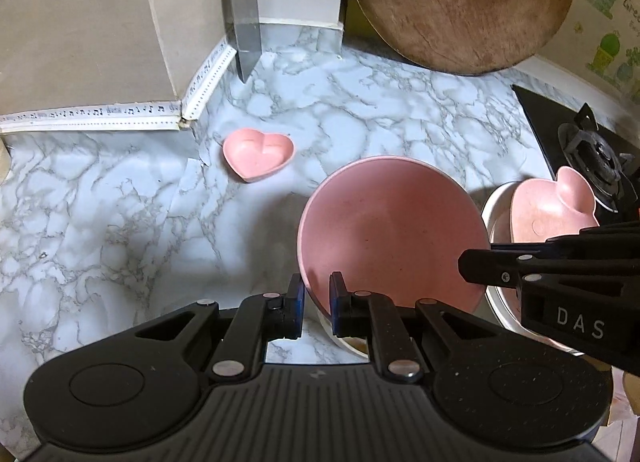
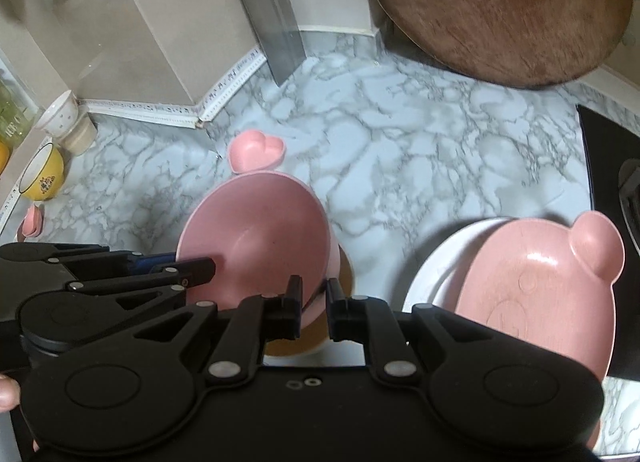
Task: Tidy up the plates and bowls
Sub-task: 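Lower the pink bowl into the cream bowl and open both grippers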
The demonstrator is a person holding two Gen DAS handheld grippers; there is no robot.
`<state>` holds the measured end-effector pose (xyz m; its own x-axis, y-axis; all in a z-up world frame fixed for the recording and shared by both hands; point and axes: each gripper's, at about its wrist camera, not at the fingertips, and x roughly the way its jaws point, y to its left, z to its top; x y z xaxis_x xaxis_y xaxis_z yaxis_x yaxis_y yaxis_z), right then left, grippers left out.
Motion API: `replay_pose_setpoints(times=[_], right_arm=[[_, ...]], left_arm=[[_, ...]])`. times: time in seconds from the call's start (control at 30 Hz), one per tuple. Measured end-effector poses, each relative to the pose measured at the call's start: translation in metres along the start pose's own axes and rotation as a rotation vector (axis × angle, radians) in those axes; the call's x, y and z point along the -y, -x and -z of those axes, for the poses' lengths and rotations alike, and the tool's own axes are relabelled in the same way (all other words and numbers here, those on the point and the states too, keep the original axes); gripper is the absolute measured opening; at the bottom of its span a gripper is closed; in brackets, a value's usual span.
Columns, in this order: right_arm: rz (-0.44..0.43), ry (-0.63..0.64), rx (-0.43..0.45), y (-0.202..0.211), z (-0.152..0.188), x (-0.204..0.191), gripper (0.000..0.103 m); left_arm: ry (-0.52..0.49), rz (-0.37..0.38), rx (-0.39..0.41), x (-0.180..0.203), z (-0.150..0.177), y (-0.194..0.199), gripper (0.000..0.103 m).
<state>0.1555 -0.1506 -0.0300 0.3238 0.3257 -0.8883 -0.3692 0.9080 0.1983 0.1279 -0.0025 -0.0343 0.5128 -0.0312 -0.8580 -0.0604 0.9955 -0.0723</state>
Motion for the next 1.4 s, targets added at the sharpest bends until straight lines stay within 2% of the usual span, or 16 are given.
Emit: replay_pose_setpoints(times=[0.3,0.63,0.87,1.1,1.17,1.33,1.4], right_arm=[[-0.006,-0.024,-0.029,-0.004,0.008,0.008,0.012],[-0.01,-0.033,-0.039,-0.01,0.01,0.012,0.012],[-0.026,-0.03,-0.04,-0.01,0.008,0.012,0.019],[-0.022,-0.027,-0.008,0.0,0.004,0.015,0.028],[-0.025,-0.019,0.006,0.005,0.003,0.015,0.034],[-0.024,0.002,0.058,0.016,-0.003,0.013,0.058],[-0.02,-0.002,0.068,0.017,-0.006,0.014,0.06]], left_arm=[[-0.044,0.004,-0.016,0.01,0.005,-0.004,0.012],[-0.044,0.004,-0.036,0.012,0.008,-0.015,0.012],[-0.027,0.014,-0.038,0.01,0.008,-0.018,0.012],[-0.003,0.034,-0.033,0.006,0.01,-0.017,0.012],[-0.004,0.036,-0.032,0.005,0.01,-0.016,0.012],[-0.011,0.032,0.001,0.001,0.011,-0.007,0.012],[-0.008,0.036,0.014,-0.001,0.009,-0.004,0.016]])
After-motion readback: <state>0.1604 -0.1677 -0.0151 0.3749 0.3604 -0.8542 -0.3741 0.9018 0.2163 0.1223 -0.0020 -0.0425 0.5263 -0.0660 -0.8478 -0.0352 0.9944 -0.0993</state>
